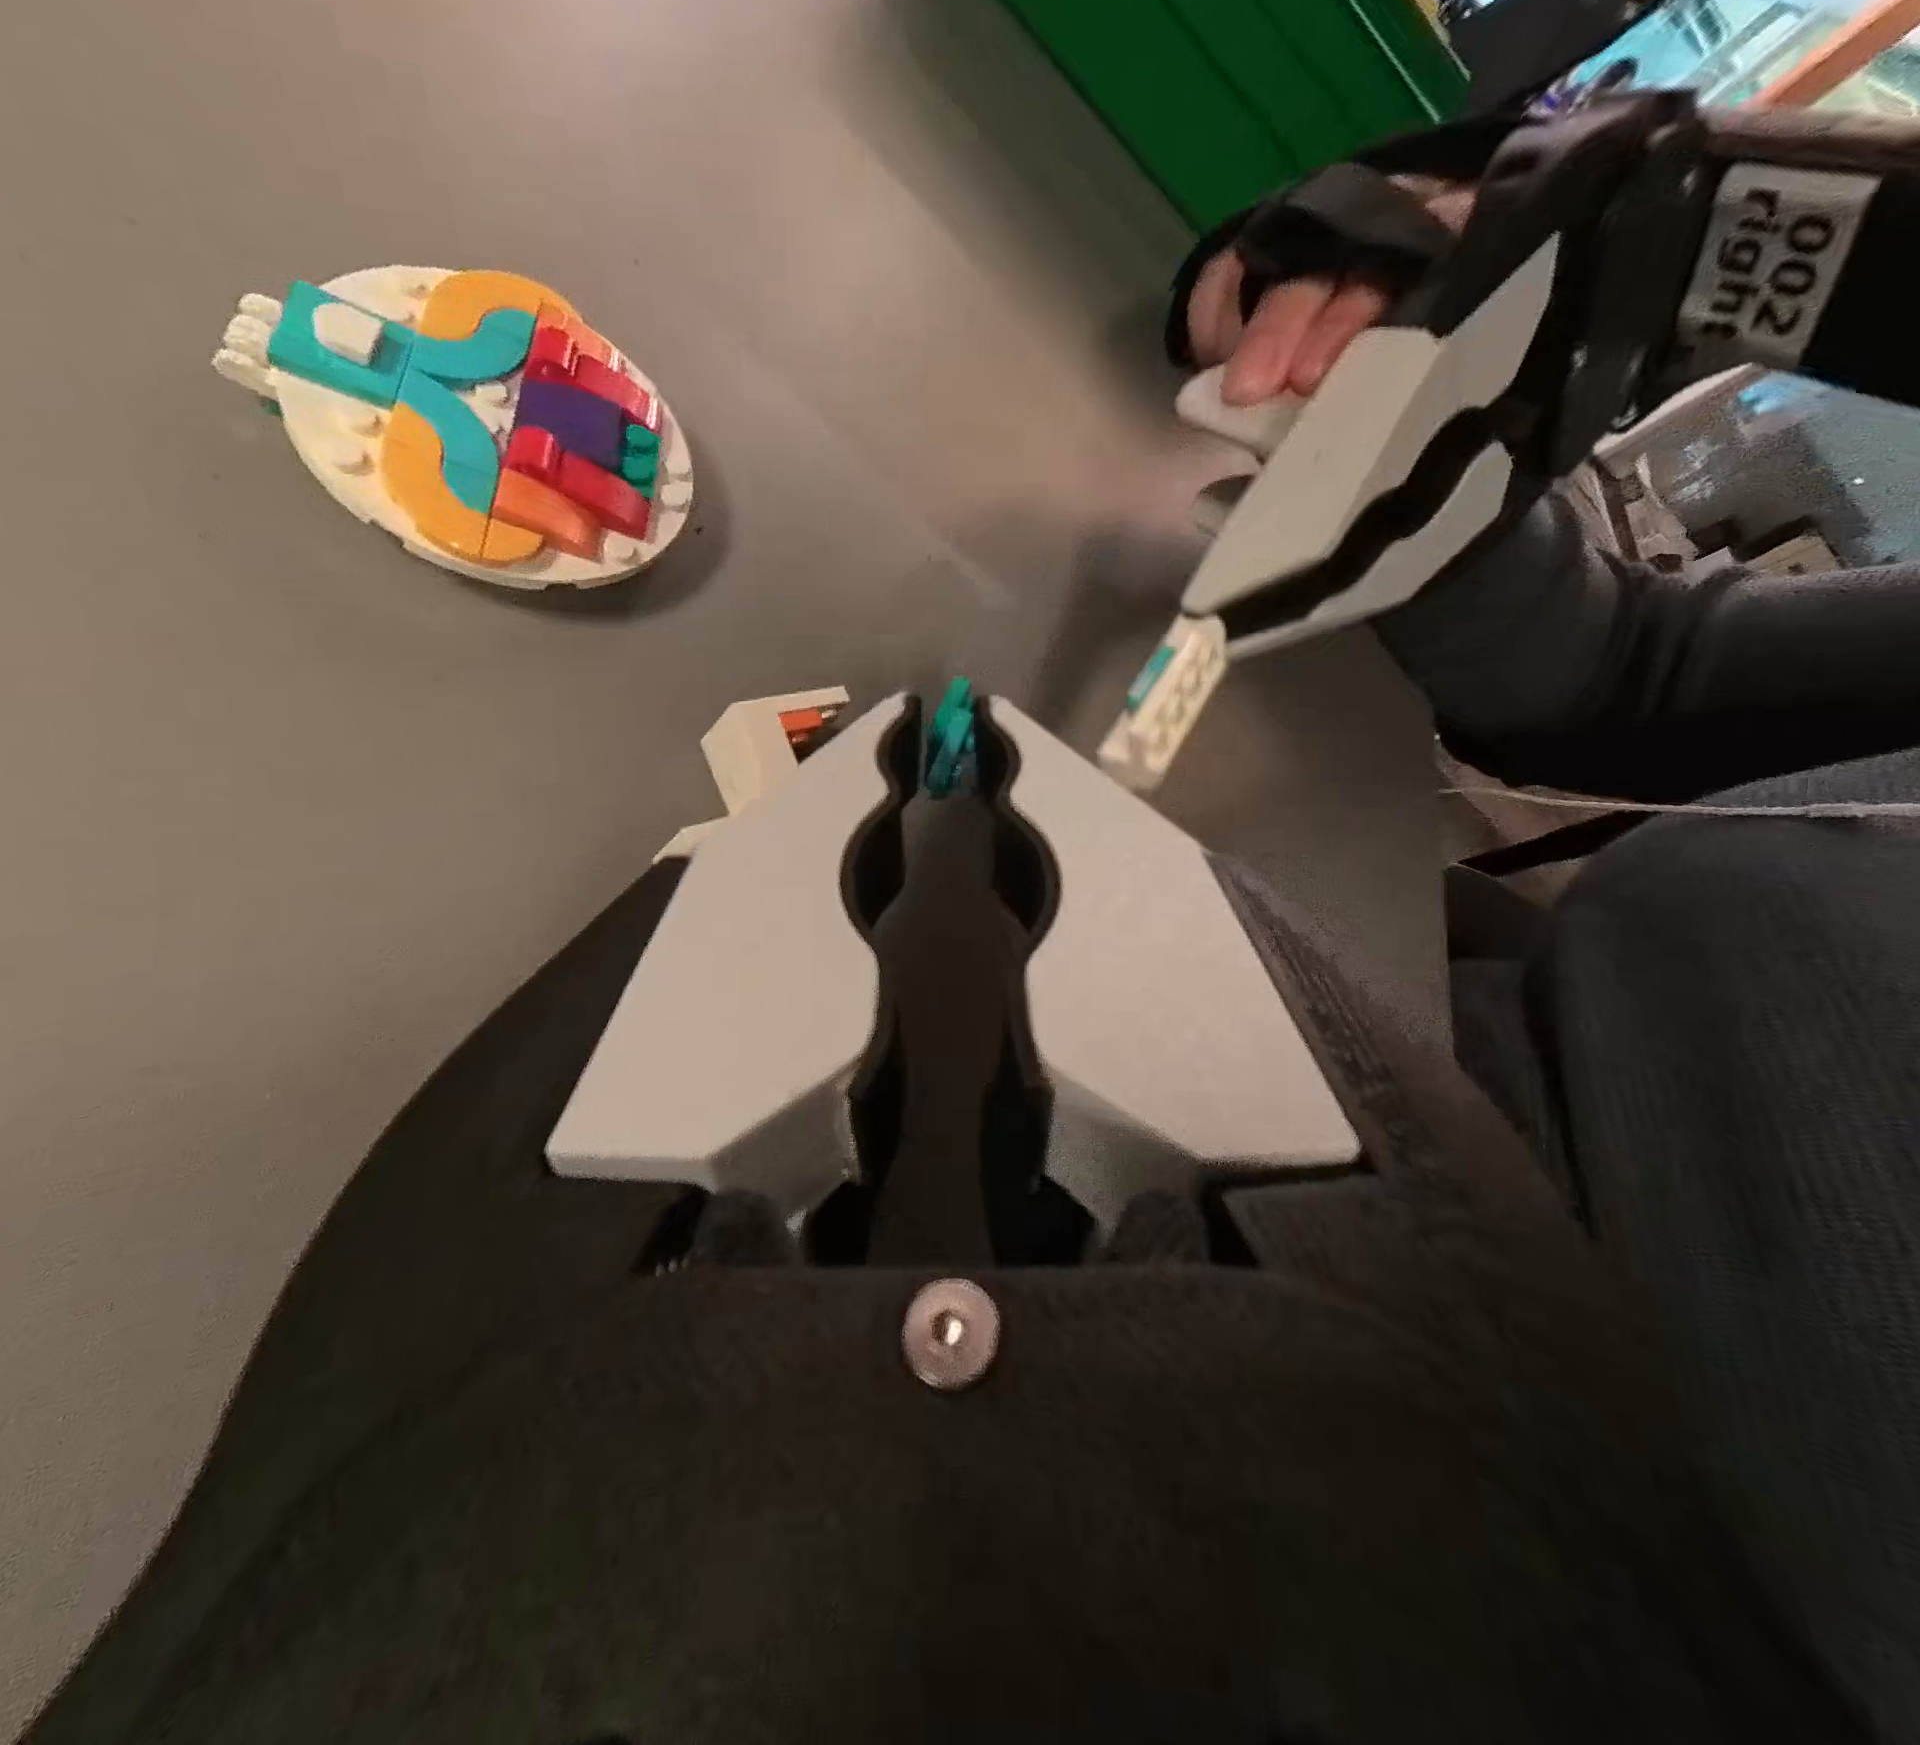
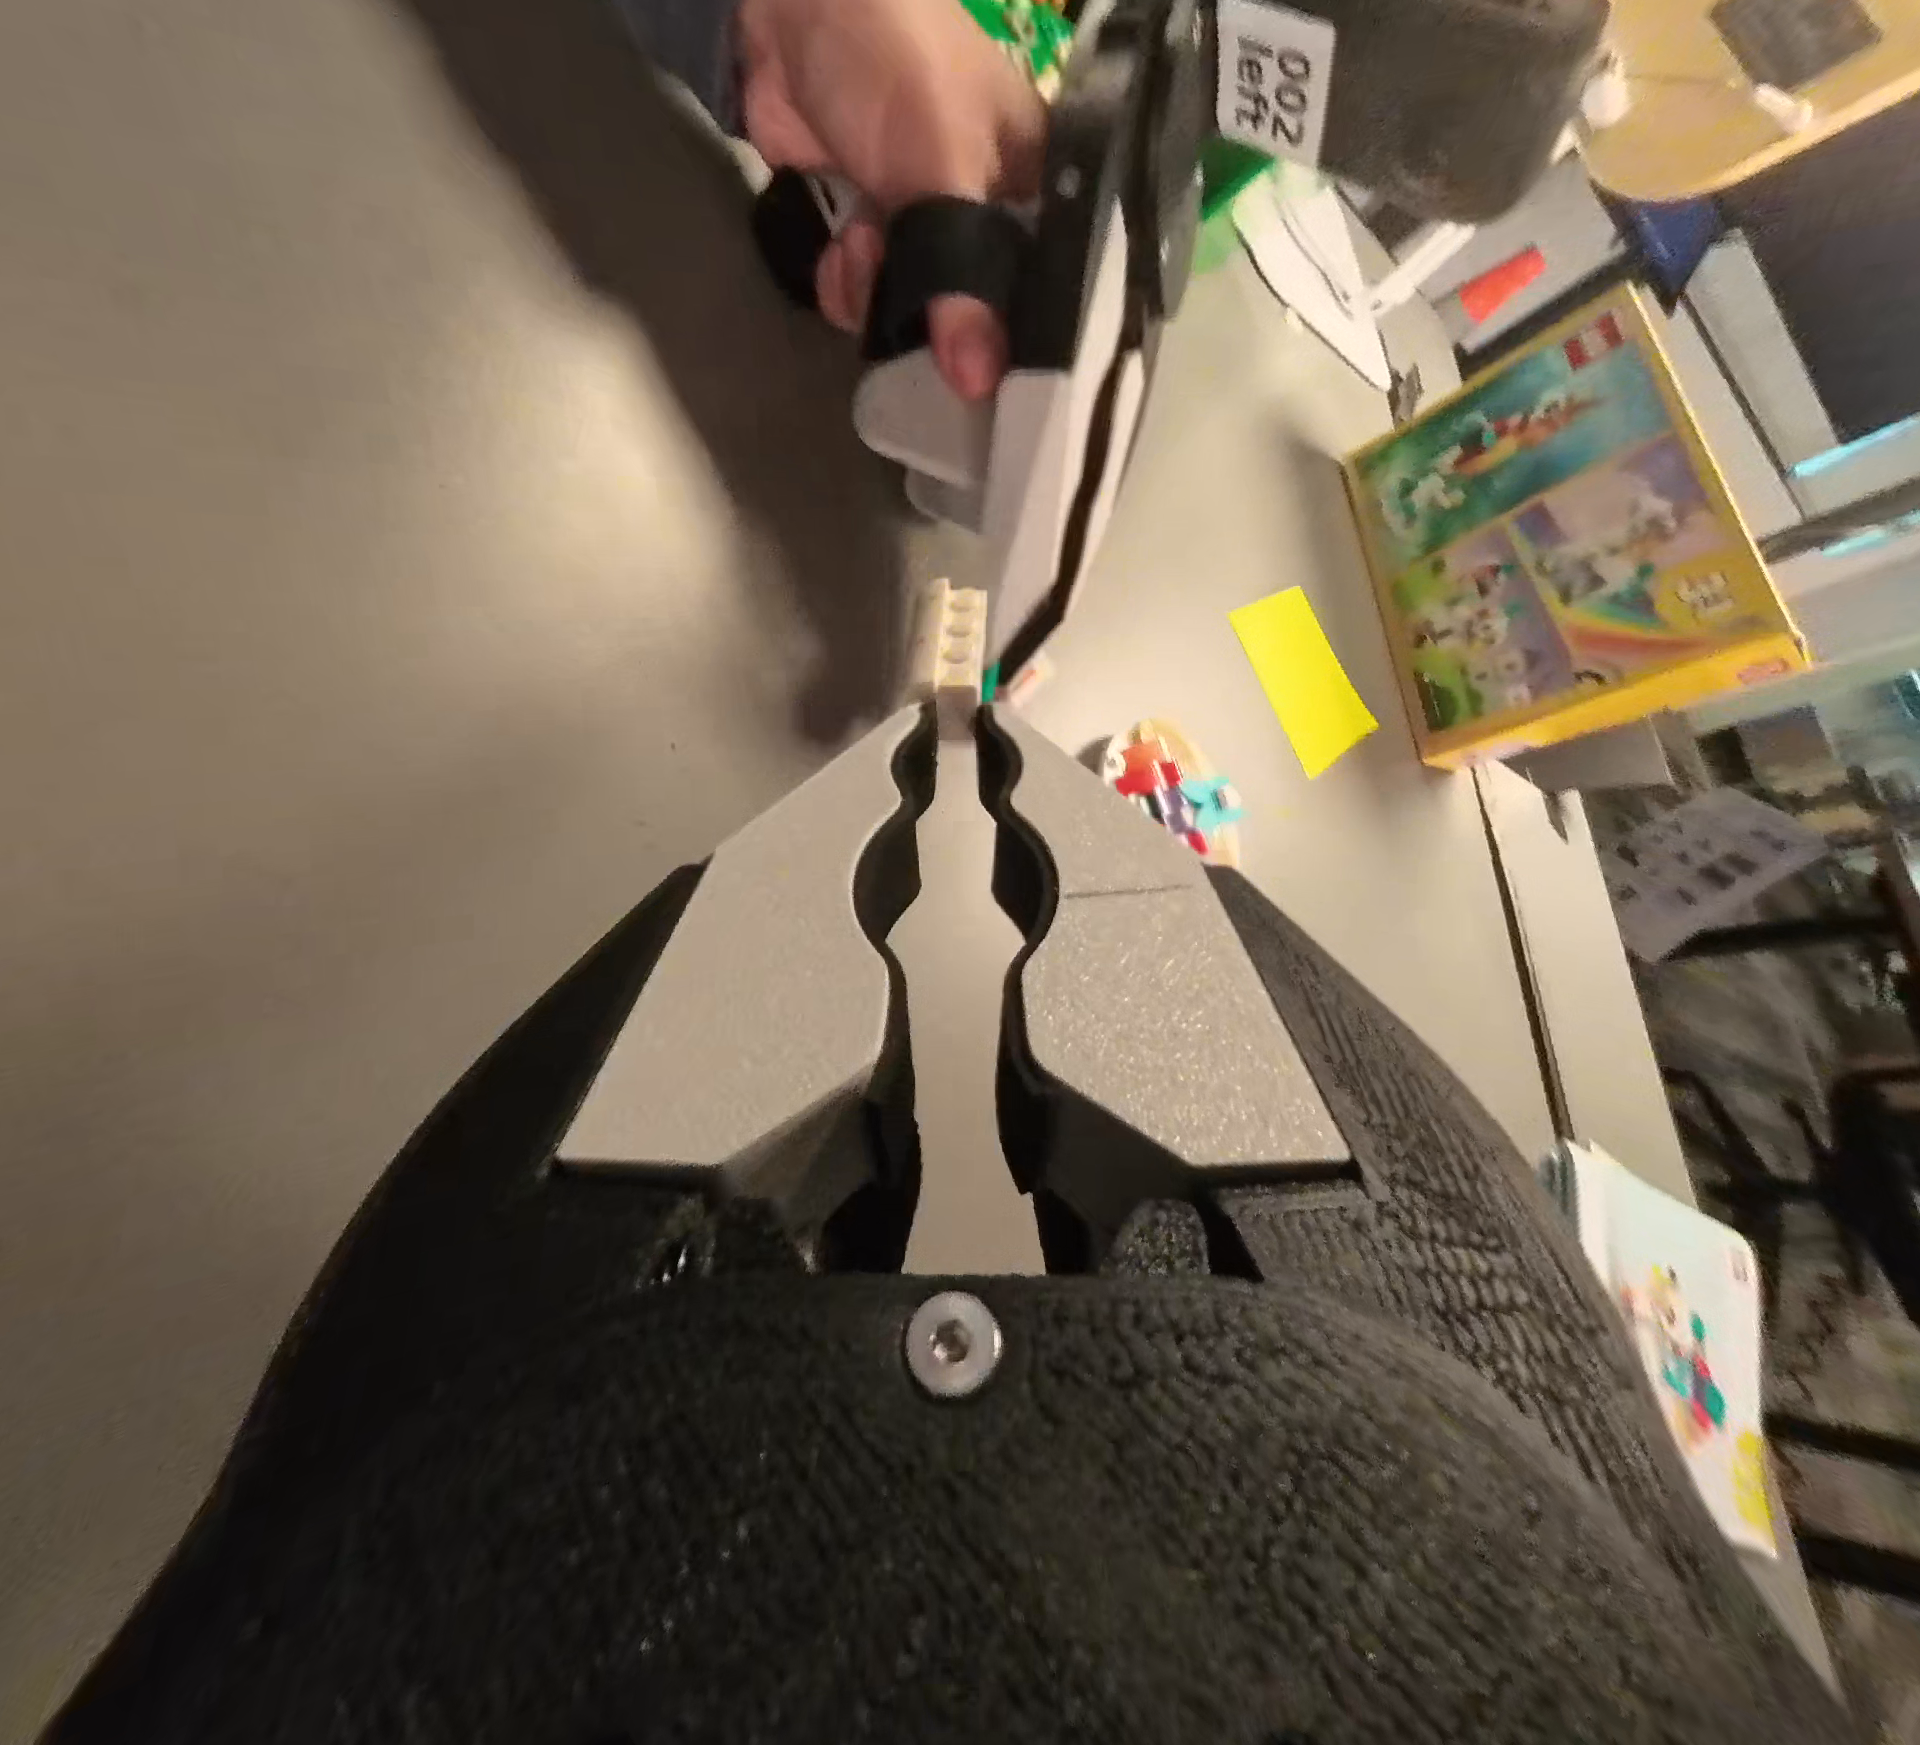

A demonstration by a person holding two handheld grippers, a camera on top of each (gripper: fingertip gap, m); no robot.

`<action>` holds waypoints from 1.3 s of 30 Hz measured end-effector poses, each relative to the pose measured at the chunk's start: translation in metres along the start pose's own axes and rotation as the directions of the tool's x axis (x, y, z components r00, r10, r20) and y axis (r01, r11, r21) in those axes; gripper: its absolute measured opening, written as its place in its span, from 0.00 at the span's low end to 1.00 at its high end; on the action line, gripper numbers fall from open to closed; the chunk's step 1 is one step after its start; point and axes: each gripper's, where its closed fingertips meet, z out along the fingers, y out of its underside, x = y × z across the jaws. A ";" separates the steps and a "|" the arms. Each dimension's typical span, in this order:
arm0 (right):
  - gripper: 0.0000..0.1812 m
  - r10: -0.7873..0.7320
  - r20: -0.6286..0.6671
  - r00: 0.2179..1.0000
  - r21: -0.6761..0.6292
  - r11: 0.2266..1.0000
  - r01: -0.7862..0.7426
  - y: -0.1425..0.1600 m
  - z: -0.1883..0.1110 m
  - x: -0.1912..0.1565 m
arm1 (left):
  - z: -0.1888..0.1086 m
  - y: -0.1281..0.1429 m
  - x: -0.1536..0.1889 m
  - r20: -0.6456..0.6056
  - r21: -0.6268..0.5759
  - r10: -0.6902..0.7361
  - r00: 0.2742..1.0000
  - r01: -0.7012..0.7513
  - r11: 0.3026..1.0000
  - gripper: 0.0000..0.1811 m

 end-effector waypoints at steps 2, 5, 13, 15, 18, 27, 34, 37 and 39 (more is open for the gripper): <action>0.03 0.002 -0.028 1.000 -0.055 0.998 -0.004 0.011 0.000 0.005 | 0.000 0.000 0.000 -0.004 -0.001 -0.006 1.000 0.006 1.000 0.17; 0.03 0.010 -0.054 0.999 -0.081 0.997 -0.014 0.018 0.001 0.009 | -0.003 -0.006 0.005 -0.048 0.049 0.002 0.999 0.000 0.999 0.22; 0.03 -0.087 -0.119 0.989 -0.026 0.996 0.084 0.003 0.003 0.012 | -0.005 -0.013 0.030 -0.227 0.103 -0.014 0.974 0.039 0.994 0.04; 0.03 -0.089 -0.120 0.989 -0.032 0.996 0.086 0.004 0.003 0.012 | -0.006 -0.012 0.032 -0.219 0.100 0.012 0.976 0.010 0.995 0.04; 0.03 -0.080 -0.116 0.990 -0.104 0.992 0.068 0.012 0.007 0.012 | -0.006 -0.009 0.030 -0.103 0.071 0.160 0.982 -0.154 0.986 0.03; 0.03 0.117 -0.217 0.969 -0.135 0.980 -0.149 0.033 -0.004 0.039 | -0.012 -0.019 0.039 0.103 0.103 0.505 0.857 -0.514 0.852 0.02; 0.14 0.371 0.012 0.929 -0.272 0.895 -0.354 0.063 0.009 -0.001 | -0.005 -0.010 0.033 0.122 0.054 0.565 0.816 -0.574 0.817 0.03; 0.20 0.477 0.050 0.877 -0.238 0.859 -0.454 0.059 0.008 -0.003 | -0.003 -0.009 0.032 0.155 0.027 0.629 0.762 -0.640 0.768 0.03; 0.19 0.492 0.072 0.867 -0.157 0.864 -0.478 0.046 0.004 0.002 | -0.003 -0.008 0.033 0.183 0.004 0.699 0.691 -0.711 0.703 0.02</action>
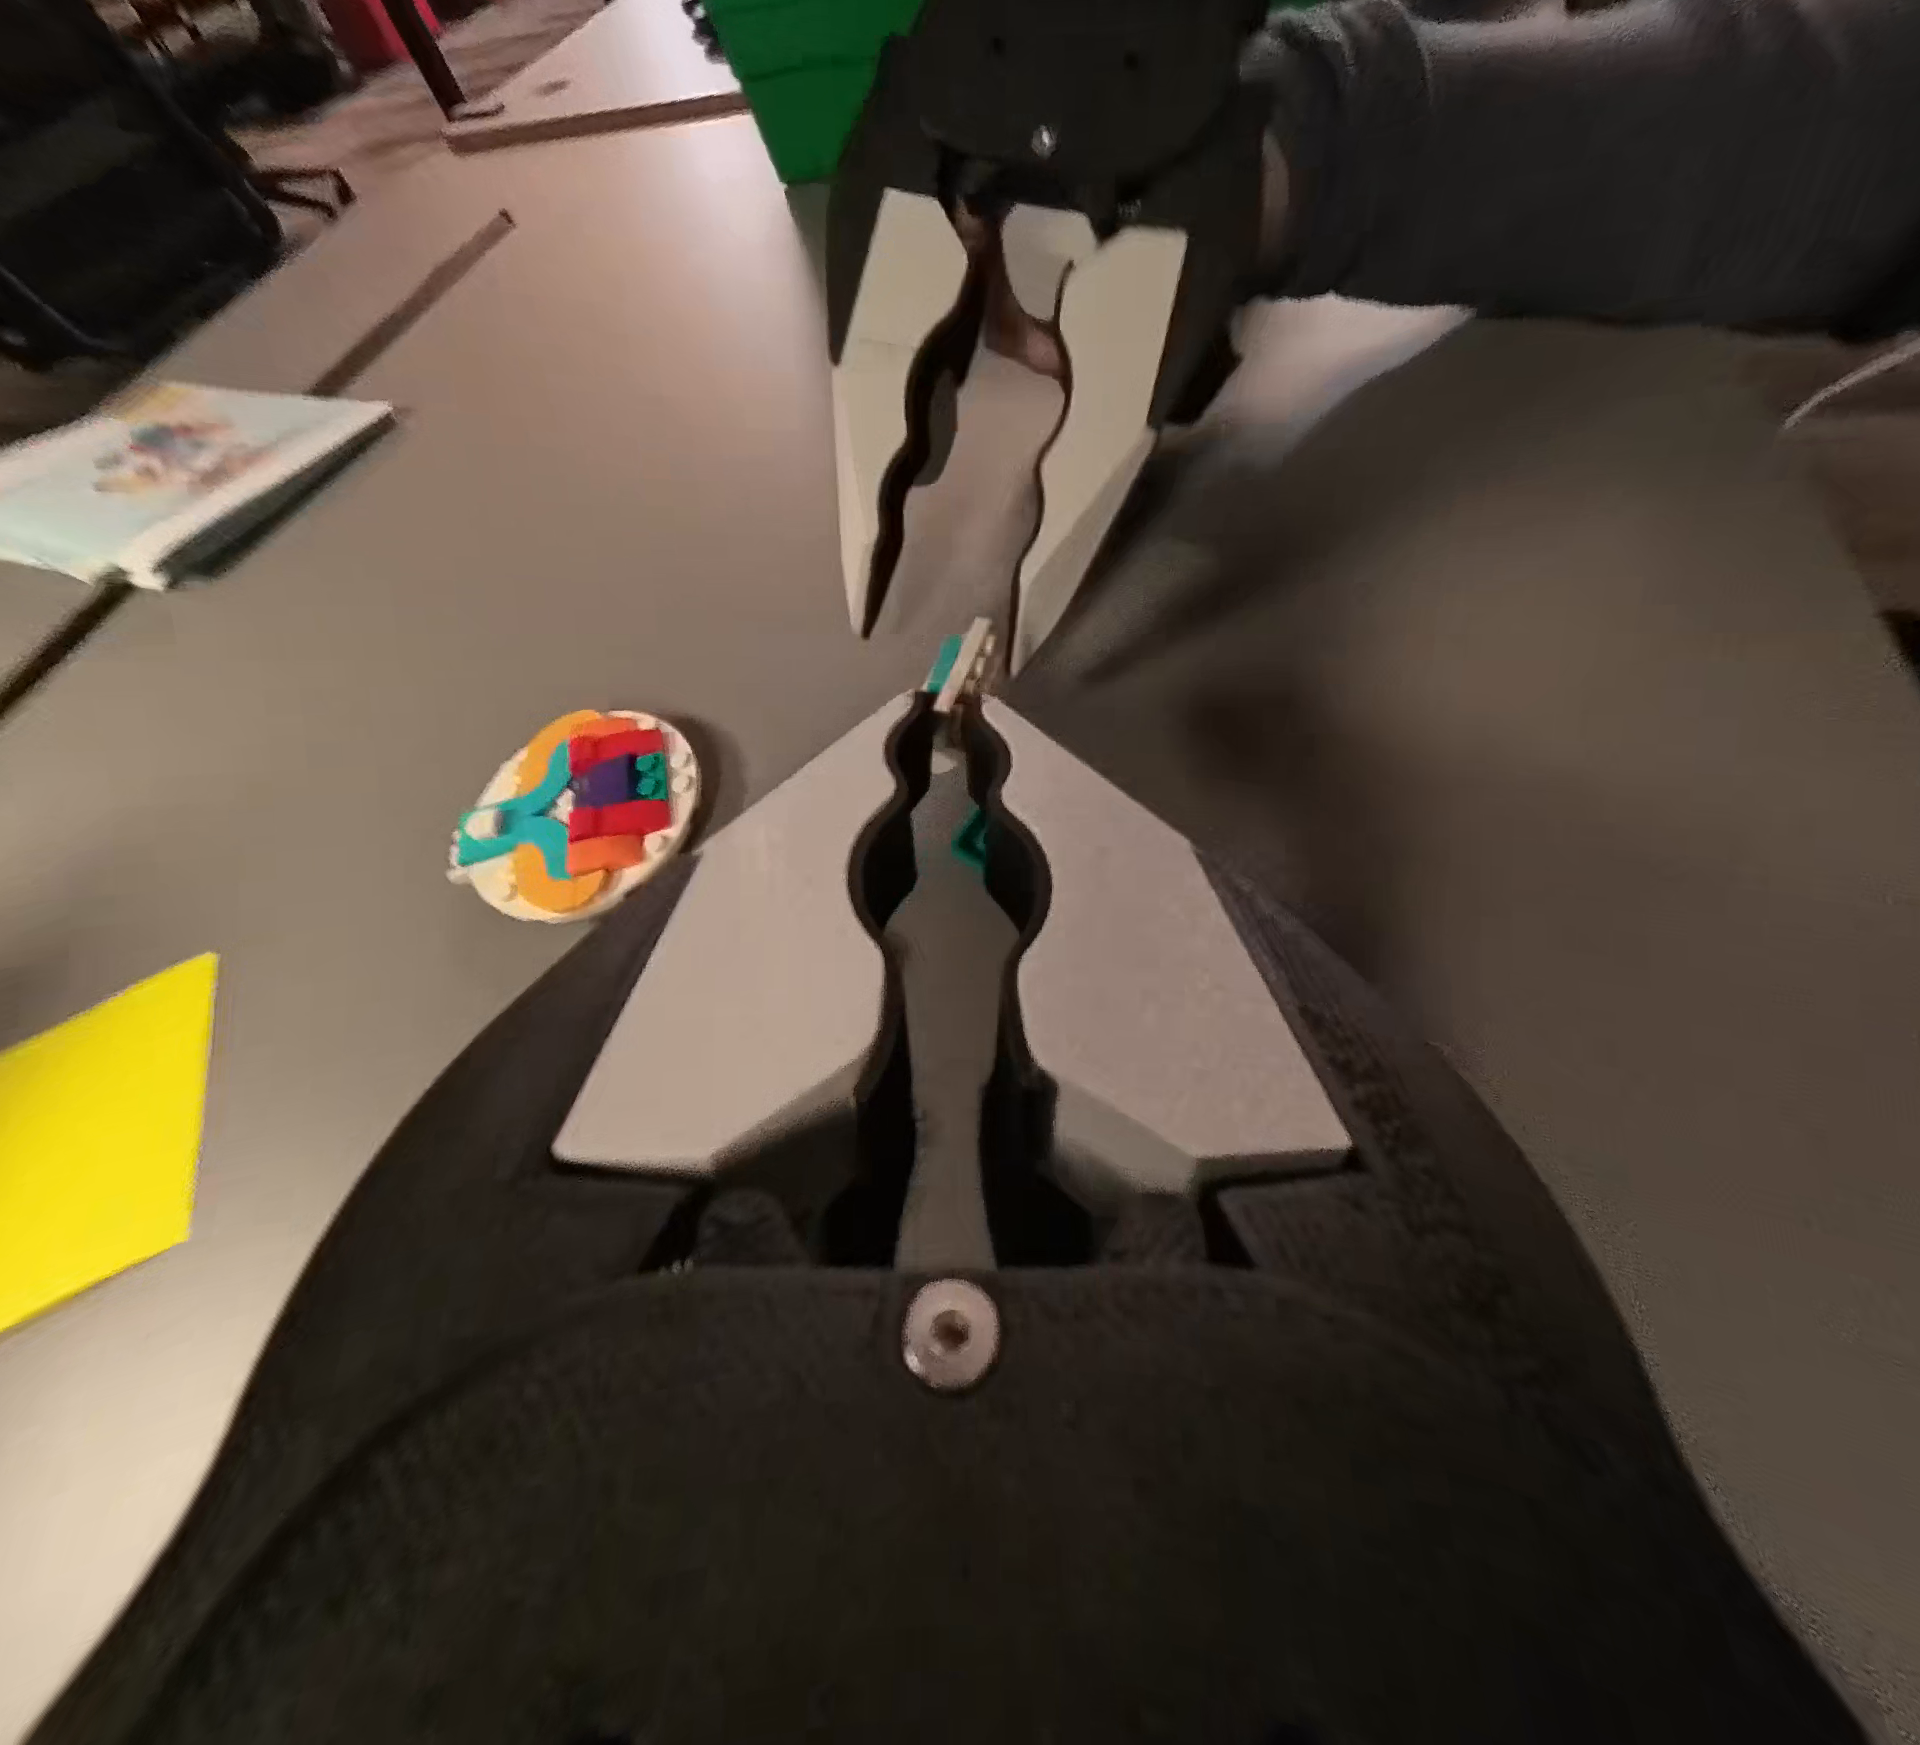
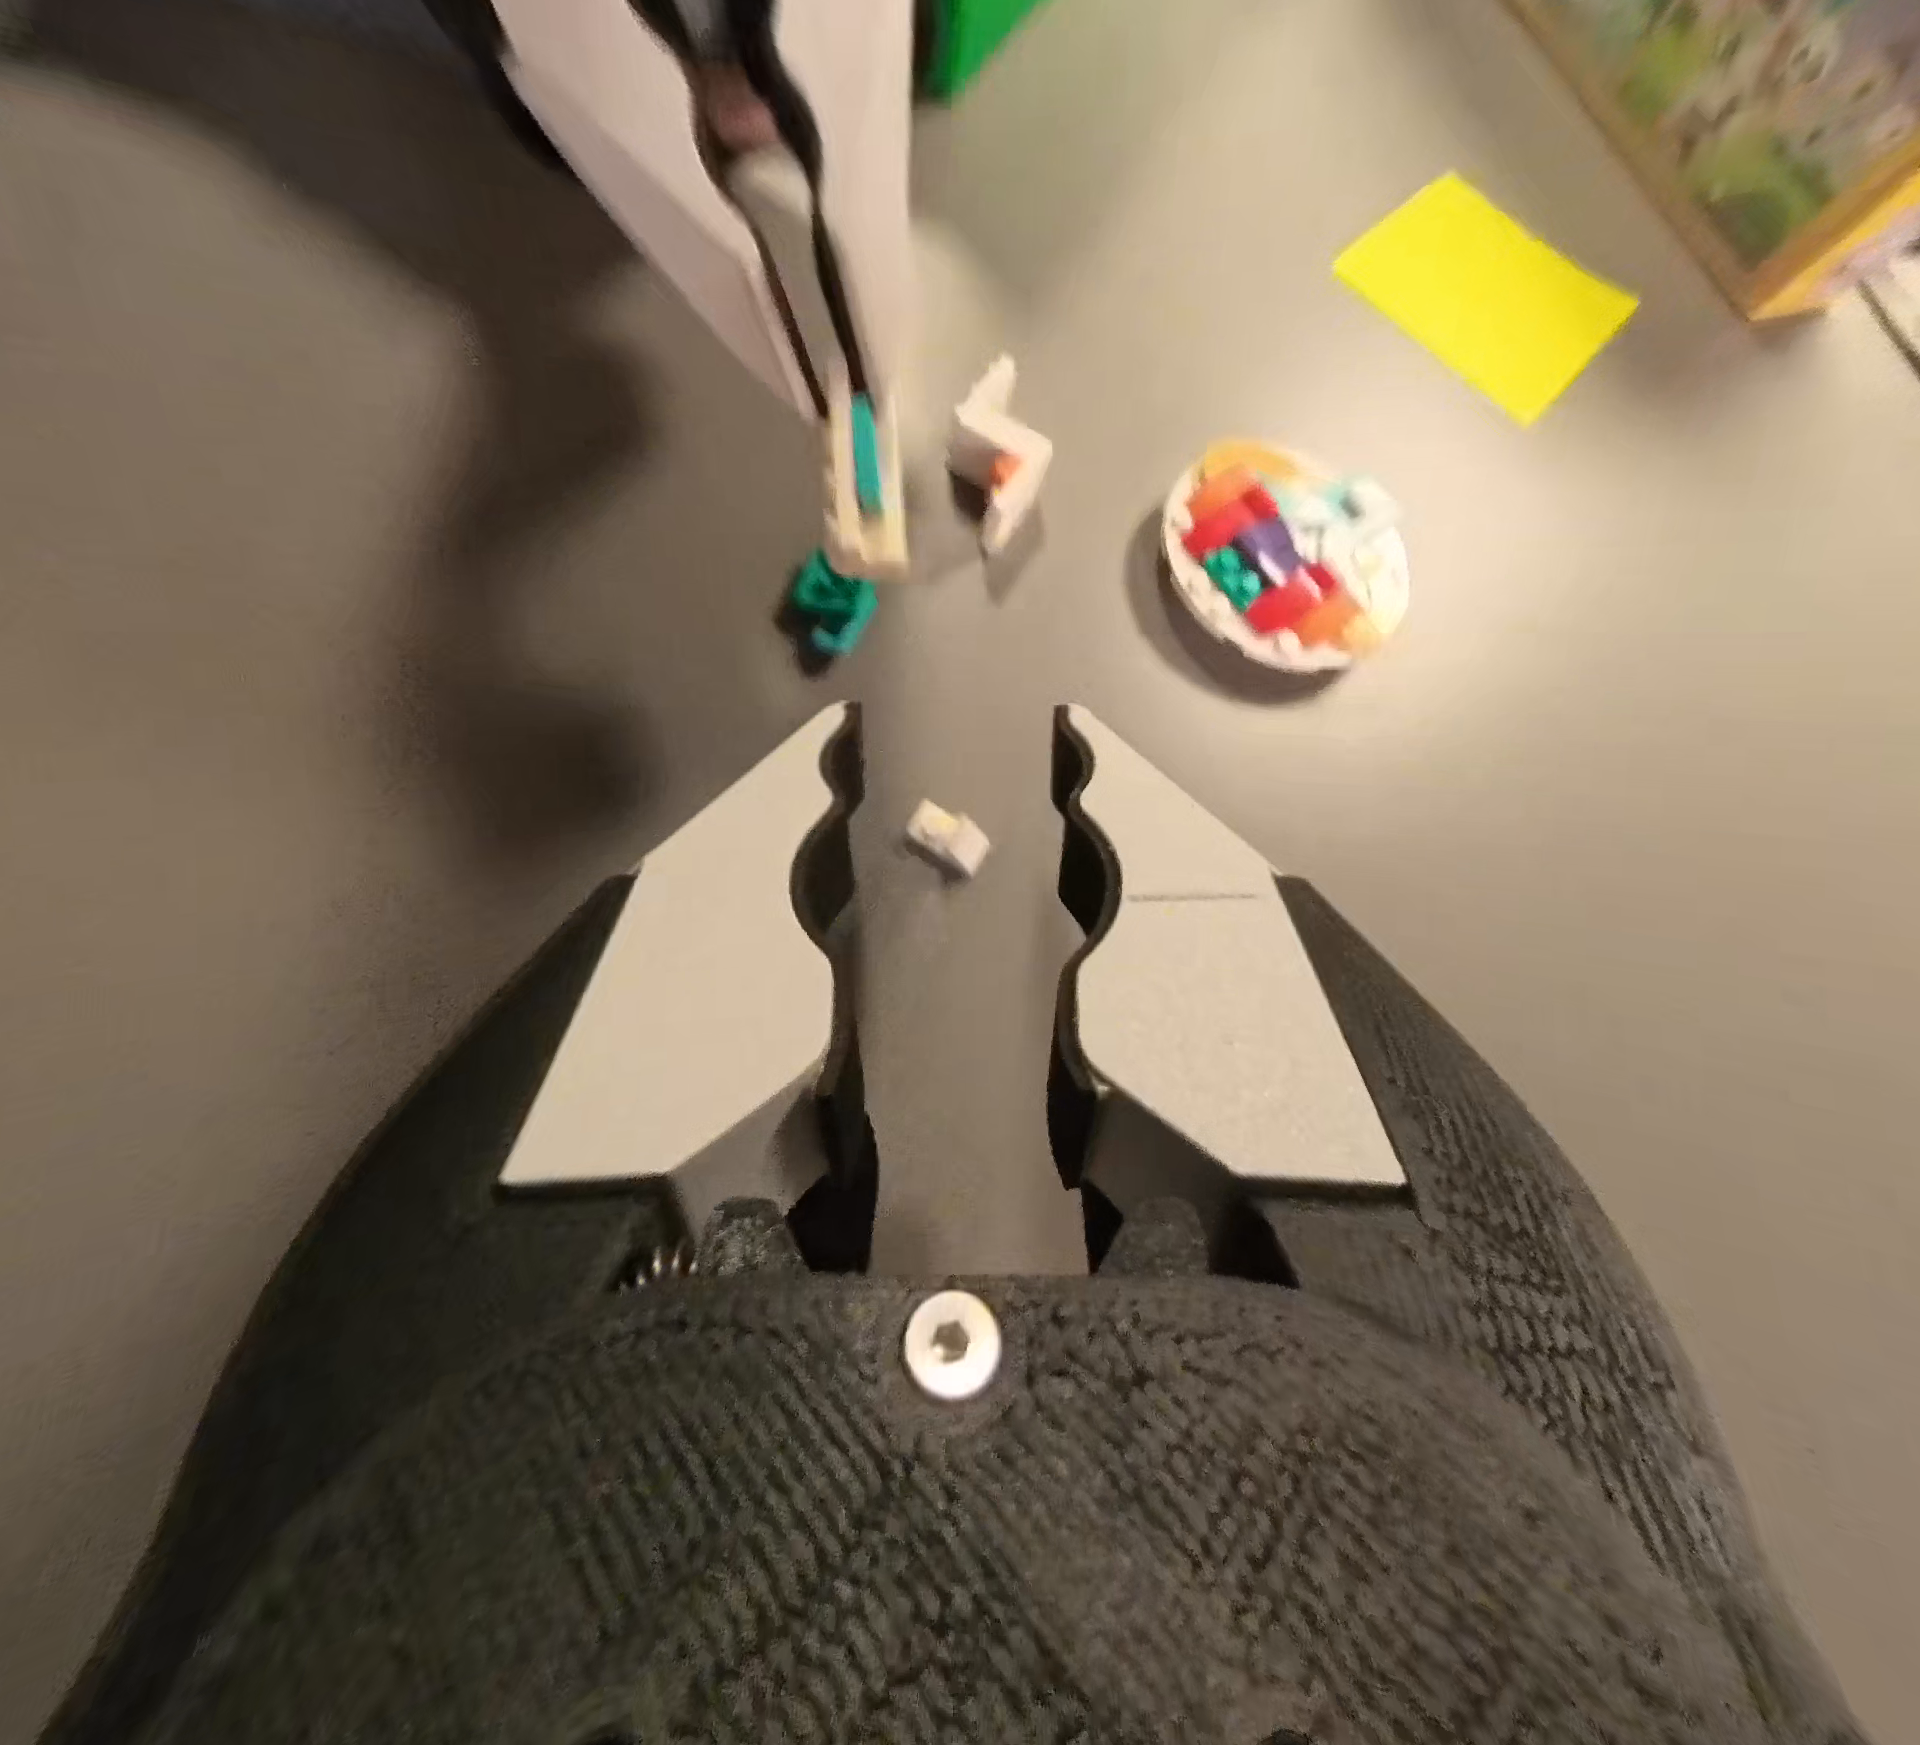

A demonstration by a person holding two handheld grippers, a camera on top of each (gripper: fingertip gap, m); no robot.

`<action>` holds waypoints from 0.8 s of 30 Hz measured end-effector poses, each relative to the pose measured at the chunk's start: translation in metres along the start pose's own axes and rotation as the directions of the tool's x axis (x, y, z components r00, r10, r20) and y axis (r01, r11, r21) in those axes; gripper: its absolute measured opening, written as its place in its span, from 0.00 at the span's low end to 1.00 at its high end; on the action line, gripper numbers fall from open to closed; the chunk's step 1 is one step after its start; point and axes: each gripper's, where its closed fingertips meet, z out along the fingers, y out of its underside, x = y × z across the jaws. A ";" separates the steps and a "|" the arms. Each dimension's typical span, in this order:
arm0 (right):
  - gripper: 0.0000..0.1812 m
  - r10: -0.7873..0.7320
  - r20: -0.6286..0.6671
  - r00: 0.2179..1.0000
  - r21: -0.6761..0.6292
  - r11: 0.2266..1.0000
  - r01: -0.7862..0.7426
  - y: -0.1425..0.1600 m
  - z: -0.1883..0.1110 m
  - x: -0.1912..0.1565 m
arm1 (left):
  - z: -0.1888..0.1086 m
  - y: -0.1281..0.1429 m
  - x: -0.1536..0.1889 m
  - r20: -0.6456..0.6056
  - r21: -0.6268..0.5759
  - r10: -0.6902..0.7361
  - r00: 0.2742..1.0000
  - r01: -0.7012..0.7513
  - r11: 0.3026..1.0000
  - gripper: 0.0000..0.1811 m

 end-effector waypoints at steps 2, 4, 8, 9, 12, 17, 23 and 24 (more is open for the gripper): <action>0.13 0.021 0.081 0.997 0.141 0.989 -0.033 -0.023 -0.008 -0.011 | 0.000 0.000 0.001 0.035 -0.010 0.111 0.993 -0.111 0.994 0.03; 0.09 0.033 0.155 0.987 0.224 0.972 -0.067 -0.038 -0.013 -0.021 | 0.001 -0.002 0.007 0.055 -0.011 0.256 0.965 -0.256 0.967 0.03; 0.08 -0.087 0.120 0.989 0.215 0.975 0.059 -0.039 -0.010 -0.030 | 0.003 -0.005 0.009 0.110 -0.032 0.356 0.928 -0.355 0.935 0.03; 0.08 -0.111 0.093 0.989 0.205 0.975 0.090 -0.039 -0.009 -0.029 | 0.003 -0.007 0.009 0.110 -0.018 0.342 0.933 -0.343 0.939 0.03; 0.08 -0.182 0.022 0.983 0.183 0.968 0.175 -0.039 -0.007 -0.027 | 0.003 -0.008 0.008 0.110 0.006 0.313 0.943 -0.316 0.949 0.03; 0.02 -0.326 -0.145 0.934 0.122 0.931 0.344 -0.042 -0.008 -0.017 | 0.003 -0.011 0.006 0.123 0.029 0.248 0.961 -0.253 0.967 0.03; 0.02 -0.483 -0.355 0.800 0.139 0.819 0.556 -0.063 -0.022 -0.012 | -0.006 -0.034 0.001 -0.081 0.220 -0.214 0.973 0.227 0.949 0.24; 0.02 -0.498 -0.369 0.785 0.139 0.806 0.576 -0.065 -0.023 -0.013 | -0.008 -0.037 0.002 -0.119 0.237 -0.247 0.962 0.269 0.933 0.22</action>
